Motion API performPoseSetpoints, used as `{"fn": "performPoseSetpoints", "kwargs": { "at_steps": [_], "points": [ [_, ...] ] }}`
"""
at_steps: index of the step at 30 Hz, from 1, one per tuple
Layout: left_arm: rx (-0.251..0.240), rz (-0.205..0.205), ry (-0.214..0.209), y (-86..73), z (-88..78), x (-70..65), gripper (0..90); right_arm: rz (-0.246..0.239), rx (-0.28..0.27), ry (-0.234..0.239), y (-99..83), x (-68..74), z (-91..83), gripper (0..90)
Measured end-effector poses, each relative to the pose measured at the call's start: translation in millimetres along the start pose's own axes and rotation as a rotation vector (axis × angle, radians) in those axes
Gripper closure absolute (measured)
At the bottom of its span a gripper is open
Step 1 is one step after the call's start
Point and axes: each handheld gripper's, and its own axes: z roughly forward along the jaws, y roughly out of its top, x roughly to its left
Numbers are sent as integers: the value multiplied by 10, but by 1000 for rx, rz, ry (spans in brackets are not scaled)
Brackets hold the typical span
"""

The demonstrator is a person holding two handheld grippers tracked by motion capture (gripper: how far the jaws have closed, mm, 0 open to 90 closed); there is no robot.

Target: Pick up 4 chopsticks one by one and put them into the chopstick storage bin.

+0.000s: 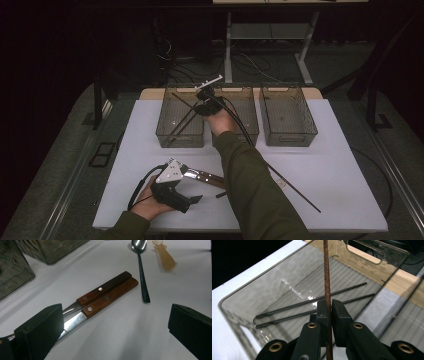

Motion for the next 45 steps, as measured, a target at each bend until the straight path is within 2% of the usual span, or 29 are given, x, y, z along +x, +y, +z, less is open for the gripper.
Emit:
{"fn": "performPoseSetpoints", "kwargs": {
  "at_steps": [7, 13, 15, 17, 20, 27, 34, 41, 45],
  "points": [
    [-3, 1, -6, 2, -6, 5, 0, -1, 23, -12, 103, 87, 209, 844],
    [-5, 2, -9, 1, -12, 8, 0, 0, 27, -27, 143, 139, 294, 834],
    [-5, 3, -10, 1, -12, 9, 0, 5, 17, -14, 149, 148, 298, 764],
    [-4, 9, -9, 2, -10, 11, 0, 0, 9, -28, 153, 152, 280, 718],
    [-1, 8, -10, 1, -7, 8, 0, 9, 2, -29, 162, 143, 225, 646],
    [-5, 4, -7, -5, -13, 19, 0, 10, -20, 2, 135, 142, 57, 493],
    [-2, -12, -2, -15, -21, 26, 0, -3, -12, 53, 21, 118, -152, 416],
    [-5, -16, 1, -20, -22, 38, 0, -32, -46, 62, -122, 60, -425, 374],
    [2, -12, 1, -23, -20, 41, 0, -46, -40, 70, -225, 37, -548, 343]
  ]
}}
